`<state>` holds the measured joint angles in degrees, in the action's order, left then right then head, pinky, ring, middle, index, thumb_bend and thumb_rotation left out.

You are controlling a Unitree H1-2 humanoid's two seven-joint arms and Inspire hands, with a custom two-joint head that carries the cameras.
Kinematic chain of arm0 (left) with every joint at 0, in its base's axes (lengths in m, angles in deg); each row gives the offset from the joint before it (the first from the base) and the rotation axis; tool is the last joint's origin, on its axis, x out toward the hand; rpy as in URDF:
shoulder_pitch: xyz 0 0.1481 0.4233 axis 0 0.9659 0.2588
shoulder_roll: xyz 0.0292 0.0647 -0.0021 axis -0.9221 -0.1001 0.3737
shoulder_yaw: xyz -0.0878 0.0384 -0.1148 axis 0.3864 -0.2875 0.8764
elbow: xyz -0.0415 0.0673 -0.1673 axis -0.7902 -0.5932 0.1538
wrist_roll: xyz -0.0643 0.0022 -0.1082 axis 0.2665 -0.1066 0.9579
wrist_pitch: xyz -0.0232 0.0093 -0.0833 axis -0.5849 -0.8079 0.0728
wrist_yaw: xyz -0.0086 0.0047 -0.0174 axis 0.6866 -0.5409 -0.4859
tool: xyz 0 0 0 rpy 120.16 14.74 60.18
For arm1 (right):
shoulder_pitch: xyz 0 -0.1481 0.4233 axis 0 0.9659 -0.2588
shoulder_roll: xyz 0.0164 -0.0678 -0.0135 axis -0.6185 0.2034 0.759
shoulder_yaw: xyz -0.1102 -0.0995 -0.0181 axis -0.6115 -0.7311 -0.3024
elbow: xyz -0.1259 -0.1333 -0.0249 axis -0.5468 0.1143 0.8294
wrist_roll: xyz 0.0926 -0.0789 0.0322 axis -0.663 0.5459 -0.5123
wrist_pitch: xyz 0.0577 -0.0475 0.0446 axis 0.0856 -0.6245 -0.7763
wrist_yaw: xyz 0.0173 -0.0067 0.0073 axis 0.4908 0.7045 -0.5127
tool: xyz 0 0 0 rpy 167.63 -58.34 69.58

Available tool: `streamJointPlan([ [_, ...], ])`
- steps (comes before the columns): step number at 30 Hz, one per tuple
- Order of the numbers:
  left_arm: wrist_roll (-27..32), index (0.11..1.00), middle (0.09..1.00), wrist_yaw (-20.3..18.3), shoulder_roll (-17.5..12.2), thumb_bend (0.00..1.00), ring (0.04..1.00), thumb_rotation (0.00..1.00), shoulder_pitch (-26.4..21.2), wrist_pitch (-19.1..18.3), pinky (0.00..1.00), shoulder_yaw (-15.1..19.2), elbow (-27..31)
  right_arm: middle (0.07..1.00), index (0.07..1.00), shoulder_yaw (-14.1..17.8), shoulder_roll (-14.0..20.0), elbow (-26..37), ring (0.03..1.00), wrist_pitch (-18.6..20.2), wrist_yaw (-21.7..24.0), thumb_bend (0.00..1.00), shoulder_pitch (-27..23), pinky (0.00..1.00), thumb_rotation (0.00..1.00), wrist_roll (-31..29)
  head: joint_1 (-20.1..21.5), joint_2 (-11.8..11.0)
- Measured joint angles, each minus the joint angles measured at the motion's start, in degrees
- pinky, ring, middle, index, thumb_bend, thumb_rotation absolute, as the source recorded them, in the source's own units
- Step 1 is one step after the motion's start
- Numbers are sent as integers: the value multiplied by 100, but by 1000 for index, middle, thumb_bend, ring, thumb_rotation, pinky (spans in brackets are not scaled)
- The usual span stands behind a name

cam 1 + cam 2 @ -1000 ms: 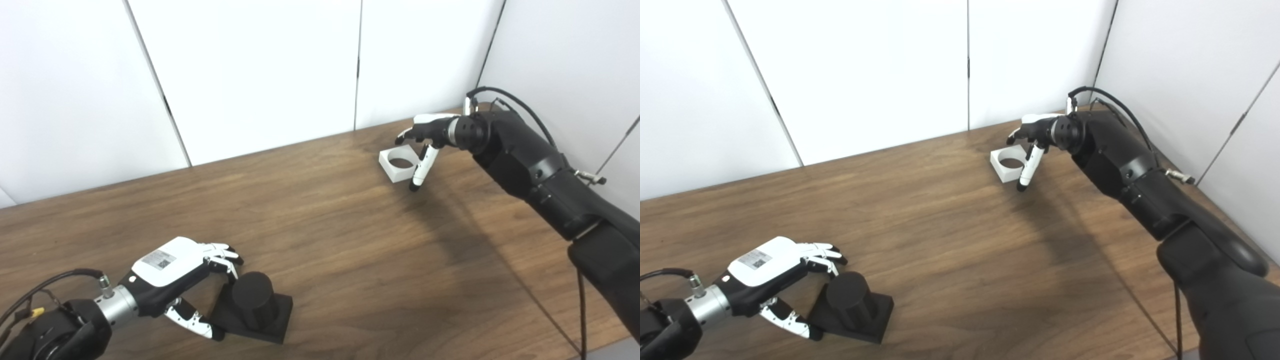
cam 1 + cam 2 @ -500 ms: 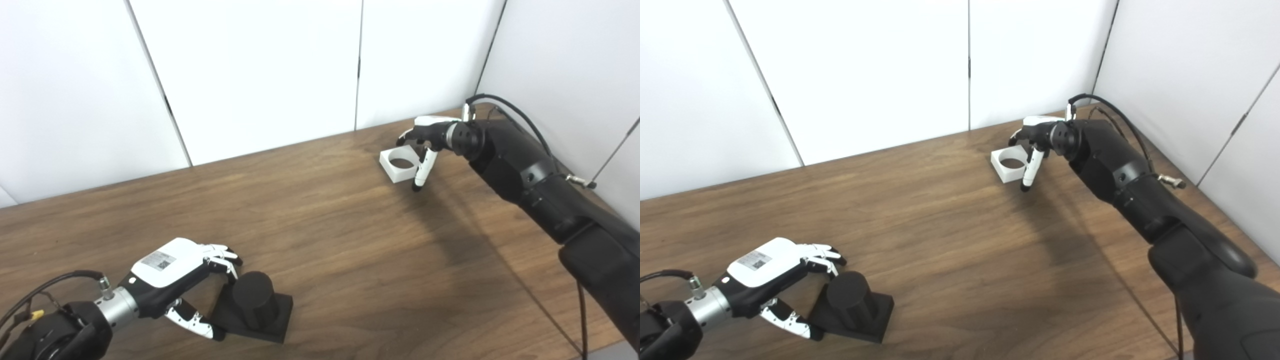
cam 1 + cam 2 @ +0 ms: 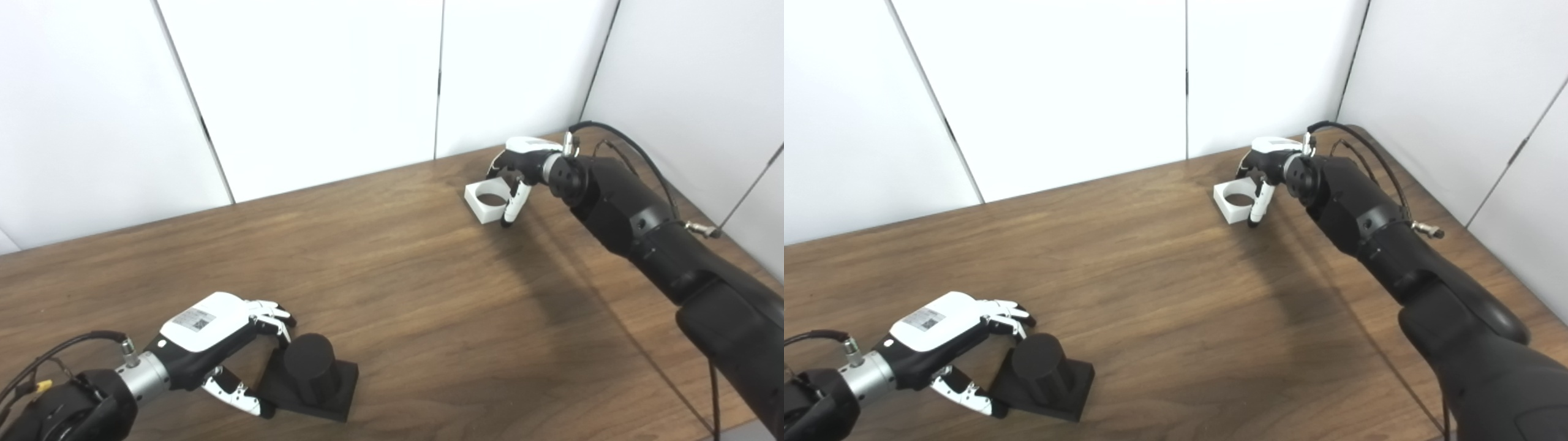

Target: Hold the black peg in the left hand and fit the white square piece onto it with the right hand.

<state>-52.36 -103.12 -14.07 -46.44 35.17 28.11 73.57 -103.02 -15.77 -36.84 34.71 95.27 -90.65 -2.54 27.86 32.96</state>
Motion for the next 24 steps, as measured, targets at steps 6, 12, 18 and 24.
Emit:
streamJointPlan([
  [6,2,488,825,-2,-4,524,869,60,19,-10,778,6,28,832,648,10,-17,-91,849,-198,-329,733,37,753,111,12,-26,35],
  [12,0,488,817,-27,-5,524,855,60,32,-67,744,8,85,793,522,106,-64,-196,804,-452,-813,567,137,696,133,11,-53,44],
  [18,-6,488,823,-28,-12,524,860,59,42,-79,755,11,102,770,492,111,-64,-238,766,-740,-1221,522,225,624,136,110,-62,70],
  [24,-3,488,819,-28,-16,524,859,59,64,-118,760,17,117,738,484,-44,-45,-224,744,-999,-1716,523,306,591,130,467,-79,123],
])
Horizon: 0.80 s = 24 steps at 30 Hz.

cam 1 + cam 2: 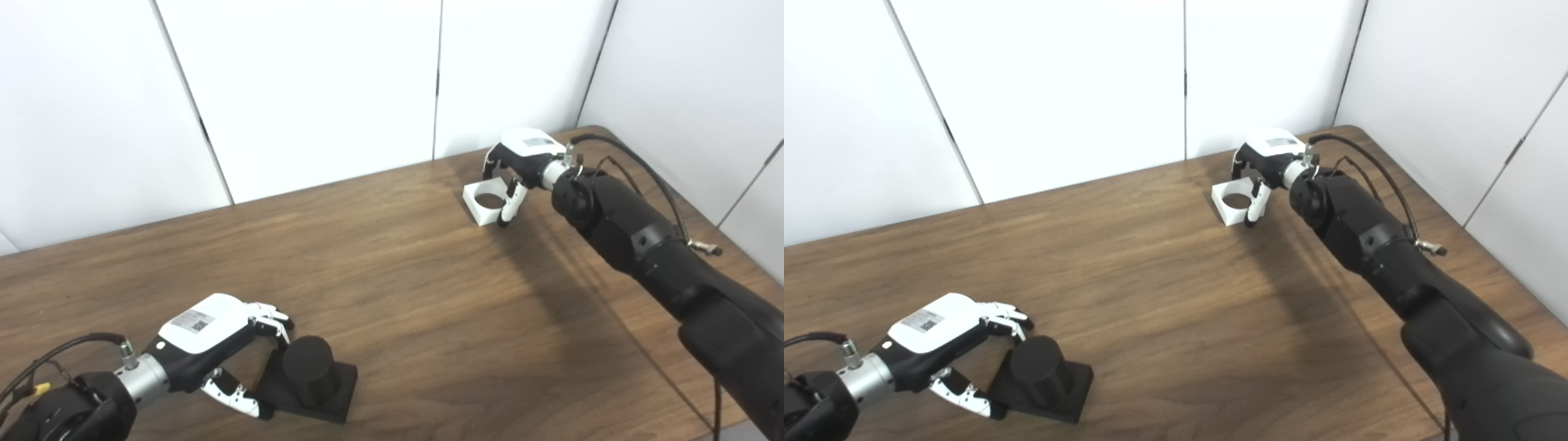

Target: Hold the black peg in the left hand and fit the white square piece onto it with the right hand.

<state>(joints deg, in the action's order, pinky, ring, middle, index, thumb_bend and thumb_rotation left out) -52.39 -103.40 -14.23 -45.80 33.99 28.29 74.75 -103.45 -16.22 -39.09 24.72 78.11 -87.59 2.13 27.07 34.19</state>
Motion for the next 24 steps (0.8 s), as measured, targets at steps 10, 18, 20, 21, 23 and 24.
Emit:
streamJointPlan([
  [10,10,488,814,-1,-5,524,853,60,20,-1,757,2,21,718,481,-46,47,76,748,-289,-646,523,178,622,128,297,-9,36],
  [18,16,488,818,-1,-4,524,861,60,19,7,759,2,21,734,480,11,95,529,753,-311,-671,525,403,642,129,479,-44,62],
  [20,18,488,819,-1,-4,524,864,60,19,-12,767,3,21,743,481,13,124,748,760,-318,-537,525,461,645,129,523,-53,71],
  [21,19,488,818,-1,-4,524,866,59,19,-20,770,3,21,743,481,12,138,895,756,-342,-430,525,493,636,129,535,-62,71],
  [23,21,488,816,-5,-4,524,864,59,19,-24,770,2,21,746,481,11,148,1142,756,-408,-335,525,533,631,130,563,-62,71],
  [24,21,488,809,-4,-4,524,857,60,19,-16,760,0,20,750,481,14,148,1242,755,-428,-292,524,535,627,129,574,-62,71],
])
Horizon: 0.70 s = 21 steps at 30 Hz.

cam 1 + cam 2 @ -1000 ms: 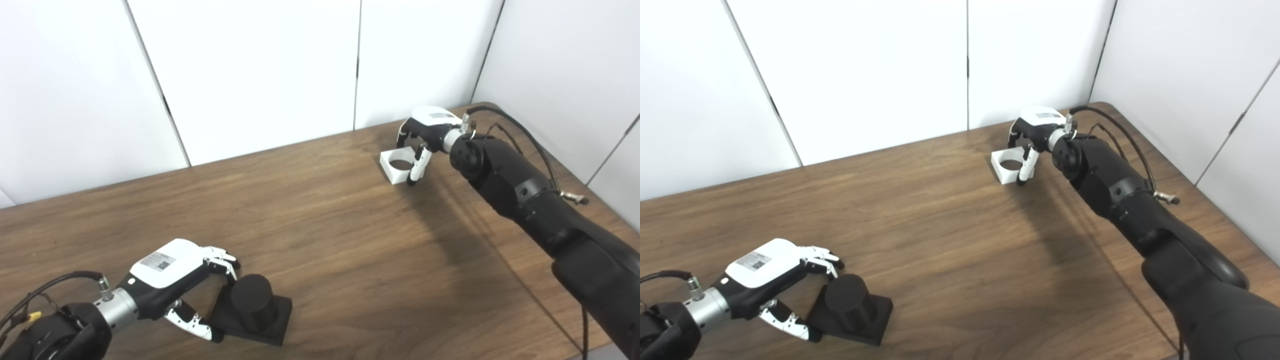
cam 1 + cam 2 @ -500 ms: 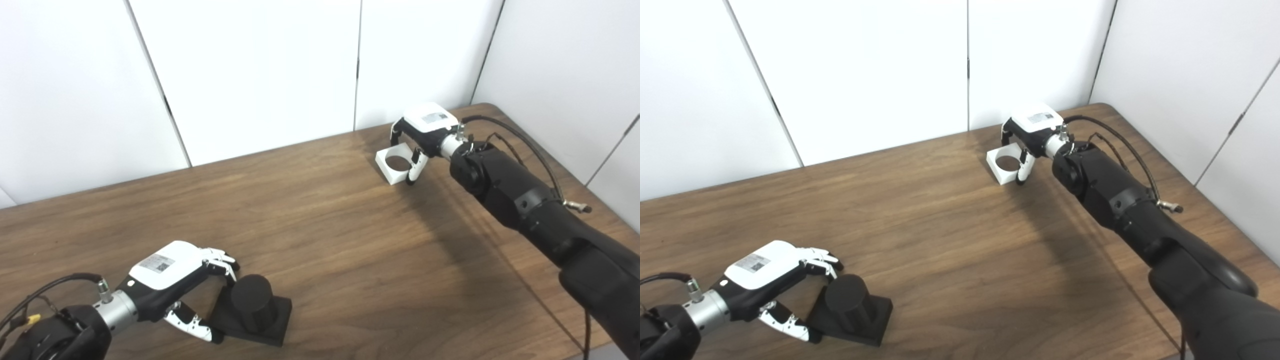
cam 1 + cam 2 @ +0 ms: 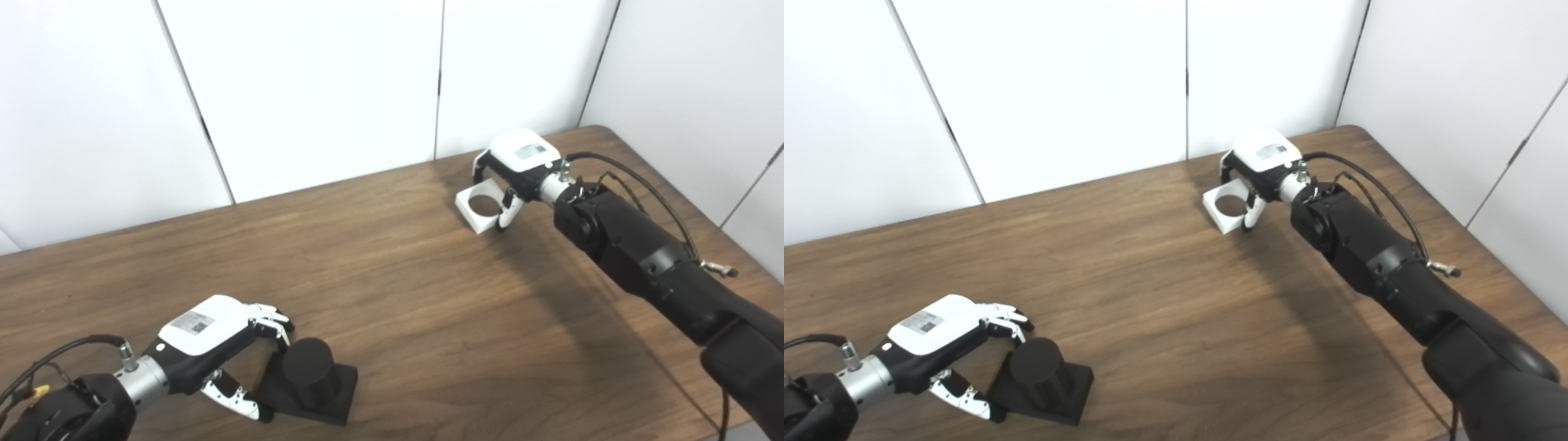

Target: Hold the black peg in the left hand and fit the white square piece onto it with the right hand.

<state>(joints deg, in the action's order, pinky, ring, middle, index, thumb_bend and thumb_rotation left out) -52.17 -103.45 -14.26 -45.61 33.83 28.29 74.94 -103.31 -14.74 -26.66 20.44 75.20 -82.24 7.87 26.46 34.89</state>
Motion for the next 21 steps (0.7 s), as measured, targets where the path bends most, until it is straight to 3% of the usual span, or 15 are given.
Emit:
streamJointPlan([
  [4,-2,487,802,2,3,524,857,60,-7,32,747,-1,-5,753,481,66,5,599,757,-61,226,525,-3,626,131,5,-44,35],
  [21,-6,488,817,-47,27,524,887,63,-33,-88,783,-18,14,724,480,304,-300,1856,723,-229,1167,524,18,594,130,-267,-413,272],
])
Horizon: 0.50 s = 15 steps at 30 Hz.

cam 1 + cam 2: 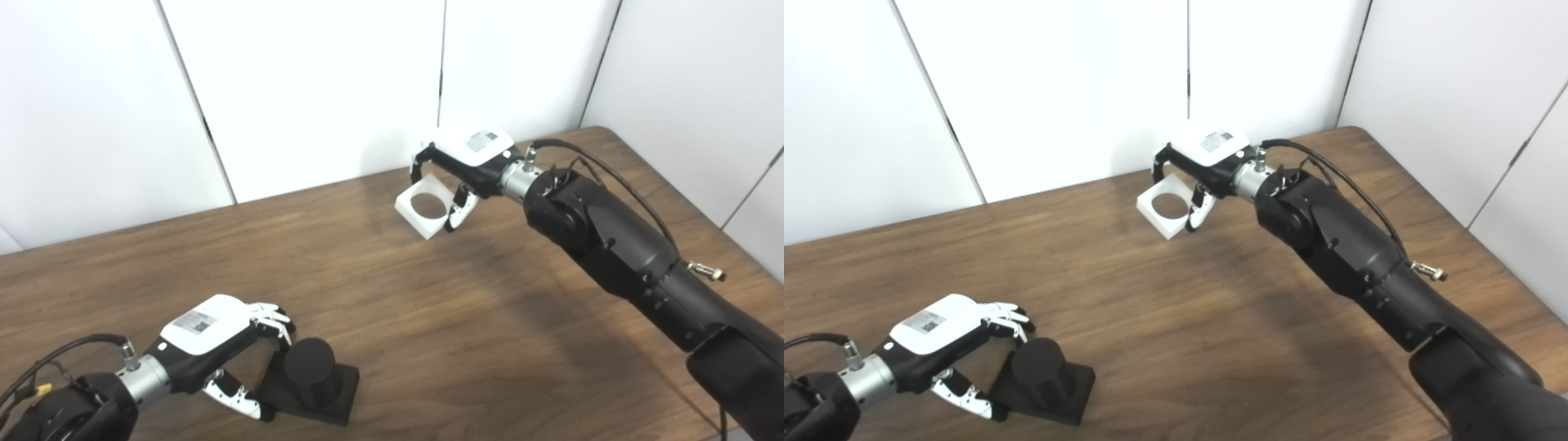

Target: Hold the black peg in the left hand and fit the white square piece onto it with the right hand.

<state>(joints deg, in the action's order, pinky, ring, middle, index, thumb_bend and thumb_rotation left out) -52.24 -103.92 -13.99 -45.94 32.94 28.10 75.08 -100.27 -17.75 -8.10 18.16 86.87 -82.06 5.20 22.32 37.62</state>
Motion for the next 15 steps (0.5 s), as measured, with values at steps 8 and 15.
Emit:
streamJointPlan([
  [8,-36,488,822,-111,46,524,889,66,-39,-104,789,-17,31,725,479,164,-111,342,719,-130,209,523,119,582,130,-264,-334,97],
  [15,-96,488,825,-139,111,524,888,66,-88,-143,788,-41,22,729,478,197,-175,730,722,-168,519,523,216,587,130,-411,-439,132],
])
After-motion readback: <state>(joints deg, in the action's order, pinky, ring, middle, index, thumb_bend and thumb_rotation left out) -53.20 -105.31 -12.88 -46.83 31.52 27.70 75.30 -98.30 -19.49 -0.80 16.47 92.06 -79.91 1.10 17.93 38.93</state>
